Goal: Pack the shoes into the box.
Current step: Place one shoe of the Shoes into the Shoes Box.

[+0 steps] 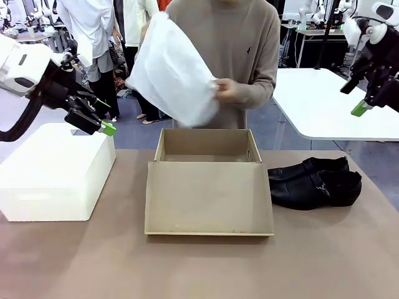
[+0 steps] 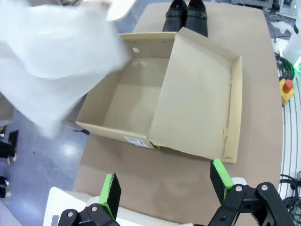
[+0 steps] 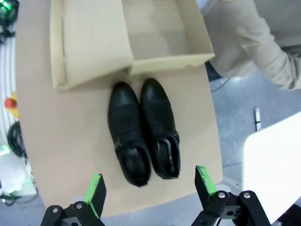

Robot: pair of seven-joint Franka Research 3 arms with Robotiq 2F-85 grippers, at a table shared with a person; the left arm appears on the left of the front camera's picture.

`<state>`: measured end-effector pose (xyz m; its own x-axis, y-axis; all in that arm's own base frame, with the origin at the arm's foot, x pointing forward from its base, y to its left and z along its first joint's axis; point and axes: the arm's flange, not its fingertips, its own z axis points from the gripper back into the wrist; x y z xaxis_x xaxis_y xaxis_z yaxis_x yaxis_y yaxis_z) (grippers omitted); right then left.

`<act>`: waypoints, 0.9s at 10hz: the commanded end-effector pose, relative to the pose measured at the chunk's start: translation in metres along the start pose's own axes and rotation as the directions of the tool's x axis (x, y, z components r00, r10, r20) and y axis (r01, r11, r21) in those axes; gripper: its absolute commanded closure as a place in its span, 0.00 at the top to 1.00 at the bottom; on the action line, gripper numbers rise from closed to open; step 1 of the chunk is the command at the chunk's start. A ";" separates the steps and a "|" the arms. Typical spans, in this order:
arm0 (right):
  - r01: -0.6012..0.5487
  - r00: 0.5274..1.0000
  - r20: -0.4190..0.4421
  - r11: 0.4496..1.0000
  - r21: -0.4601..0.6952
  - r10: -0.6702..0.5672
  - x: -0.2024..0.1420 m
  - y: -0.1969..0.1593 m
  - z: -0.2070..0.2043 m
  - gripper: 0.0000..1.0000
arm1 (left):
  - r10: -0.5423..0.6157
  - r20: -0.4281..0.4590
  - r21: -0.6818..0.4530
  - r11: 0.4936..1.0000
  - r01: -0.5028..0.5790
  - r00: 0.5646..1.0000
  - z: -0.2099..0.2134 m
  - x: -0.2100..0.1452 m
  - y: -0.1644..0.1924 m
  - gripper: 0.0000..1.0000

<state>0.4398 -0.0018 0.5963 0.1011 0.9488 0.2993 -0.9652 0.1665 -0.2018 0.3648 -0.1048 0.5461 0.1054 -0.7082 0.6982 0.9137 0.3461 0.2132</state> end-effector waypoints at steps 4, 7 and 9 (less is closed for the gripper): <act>0.016 0.992 -0.123 1.000 0.021 -0.014 -0.008 -0.052 -0.029 1.00 | -0.014 0.020 -0.012 1.000 0.015 1.000 -0.001 -0.002 0.003 1.00; 0.022 0.994 -0.110 1.000 0.016 -0.020 -0.009 -0.045 -0.033 1.00 | -0.014 0.020 -0.012 1.000 0.015 1.000 -0.001 -0.002 0.003 1.00; 0.022 0.994 -0.110 1.000 0.016 -0.020 -0.009 -0.045 -0.033 1.00 | -0.014 0.020 -0.012 1.000 0.015 1.000 -0.001 -0.002 0.003 1.00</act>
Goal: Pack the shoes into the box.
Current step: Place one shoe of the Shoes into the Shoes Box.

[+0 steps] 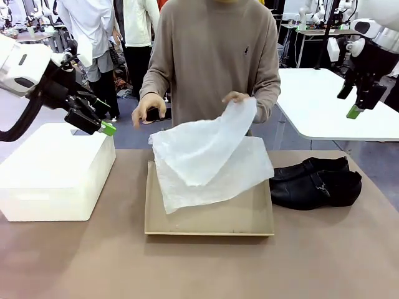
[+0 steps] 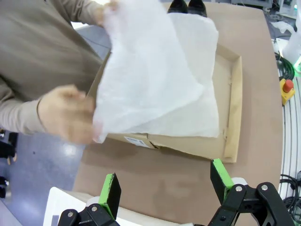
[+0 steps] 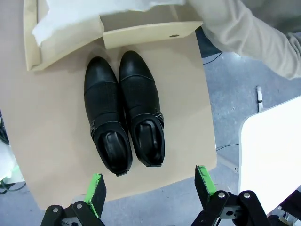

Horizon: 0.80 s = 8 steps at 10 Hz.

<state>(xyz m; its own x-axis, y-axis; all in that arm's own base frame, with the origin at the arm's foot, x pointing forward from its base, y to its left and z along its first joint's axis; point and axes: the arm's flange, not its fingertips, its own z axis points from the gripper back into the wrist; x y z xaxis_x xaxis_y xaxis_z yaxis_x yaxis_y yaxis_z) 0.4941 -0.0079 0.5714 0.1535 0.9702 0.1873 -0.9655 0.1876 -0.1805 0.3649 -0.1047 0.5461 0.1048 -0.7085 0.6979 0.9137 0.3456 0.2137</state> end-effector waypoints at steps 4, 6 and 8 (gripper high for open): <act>-0.022 1.000 0.001 1.000 -0.014 0.022 0.006 -0.011 -0.006 1.00 | -0.014 0.020 -0.012 1.000 0.014 1.000 -0.001 -0.002 0.003 1.00; -0.037 0.999 -0.020 0.999 -0.032 0.036 0.001 -0.024 -0.025 1.00 | -0.014 0.020 -0.012 1.000 0.014 1.000 -0.001 -0.002 0.003 1.00; -0.045 0.999 -0.018 0.999 -0.024 0.044 -0.011 -0.031 -0.051 1.00 | -0.014 0.020 -0.012 1.000 0.014 1.000 -0.001 -0.002 0.003 1.00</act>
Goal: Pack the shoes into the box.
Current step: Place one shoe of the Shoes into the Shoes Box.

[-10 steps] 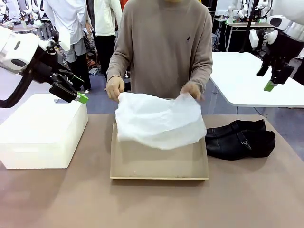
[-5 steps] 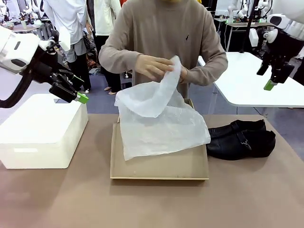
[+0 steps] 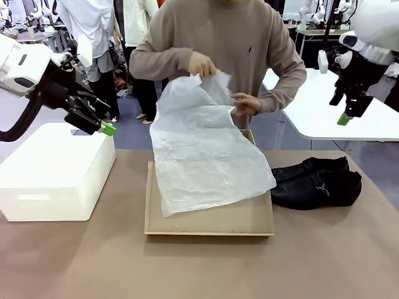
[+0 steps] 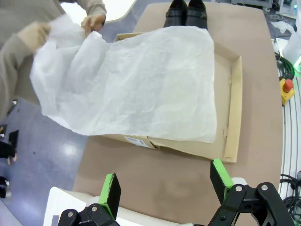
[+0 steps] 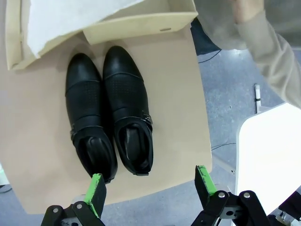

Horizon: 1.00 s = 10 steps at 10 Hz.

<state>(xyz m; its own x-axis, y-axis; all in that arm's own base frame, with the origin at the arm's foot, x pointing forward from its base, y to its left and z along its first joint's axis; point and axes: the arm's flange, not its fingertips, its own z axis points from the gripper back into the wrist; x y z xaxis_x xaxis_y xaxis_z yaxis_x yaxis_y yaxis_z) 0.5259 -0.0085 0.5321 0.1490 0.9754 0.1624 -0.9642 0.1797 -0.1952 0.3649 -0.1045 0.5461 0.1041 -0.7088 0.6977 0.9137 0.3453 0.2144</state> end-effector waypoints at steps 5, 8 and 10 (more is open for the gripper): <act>-0.082 0.996 0.049 0.996 0.036 0.080 -0.041 -0.015 -0.069 1.00 | -0.013 0.020 -0.013 1.000 0.013 1.000 -0.001 -0.001 0.003 1.00; -0.065 0.996 0.071 0.996 0.065 0.060 -0.051 -0.014 -0.087 1.00 | -0.013 0.020 -0.013 1.000 0.013 1.000 -0.001 -0.001 0.003 1.00; -0.035 0.999 0.038 0.996 0.083 0.032 -0.049 -0.016 -0.084 1.00 | -0.013 0.020 -0.013 1.000 0.013 1.000 -0.001 -0.001 0.003 1.00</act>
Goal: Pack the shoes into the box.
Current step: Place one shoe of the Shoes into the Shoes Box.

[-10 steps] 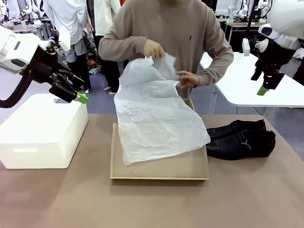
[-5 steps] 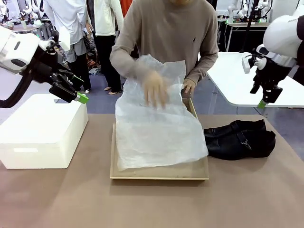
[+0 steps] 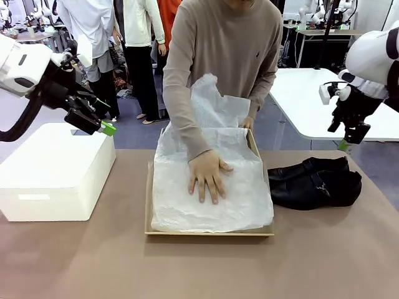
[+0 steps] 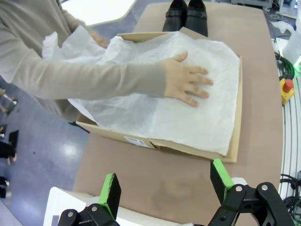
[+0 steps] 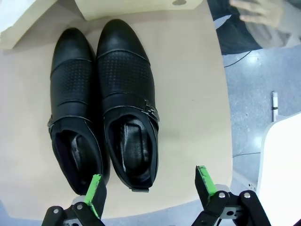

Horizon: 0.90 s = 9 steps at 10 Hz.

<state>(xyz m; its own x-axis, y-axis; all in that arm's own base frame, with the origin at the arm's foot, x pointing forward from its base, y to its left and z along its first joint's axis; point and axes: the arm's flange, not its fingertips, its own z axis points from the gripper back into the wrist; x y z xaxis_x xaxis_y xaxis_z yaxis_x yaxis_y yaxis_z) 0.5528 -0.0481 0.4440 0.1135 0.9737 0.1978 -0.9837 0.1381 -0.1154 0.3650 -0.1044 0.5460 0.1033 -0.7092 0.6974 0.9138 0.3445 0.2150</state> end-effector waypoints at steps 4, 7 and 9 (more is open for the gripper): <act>-0.005 1.000 -0.005 1.000 -0.004 0.005 0.000 0.000 0.002 1.00 | -0.012 0.021 -0.013 1.000 0.012 1.000 -0.001 -0.001 0.003 1.00; 0.005 1.000 -0.022 1.000 -0.013 -0.005 -0.001 -0.012 -0.012 1.00 | -0.012 0.021 -0.013 1.000 0.012 1.000 -0.001 -0.001 0.003 1.00; 0.044 0.999 -0.015 0.999 -0.024 -0.044 -0.008 -0.021 -0.025 1.00 | -0.012 0.021 -0.013 1.000 0.012 1.000 -0.001 -0.001 0.003 1.00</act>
<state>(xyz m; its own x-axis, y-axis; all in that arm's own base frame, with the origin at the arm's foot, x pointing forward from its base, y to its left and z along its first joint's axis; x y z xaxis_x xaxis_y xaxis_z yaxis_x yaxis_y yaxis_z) 0.5647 -0.0523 0.4244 0.1301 0.9736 0.1875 -0.9822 0.1524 -0.1098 0.3650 -0.1044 0.5460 0.1027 -0.7092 0.6975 0.9139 0.3441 0.2153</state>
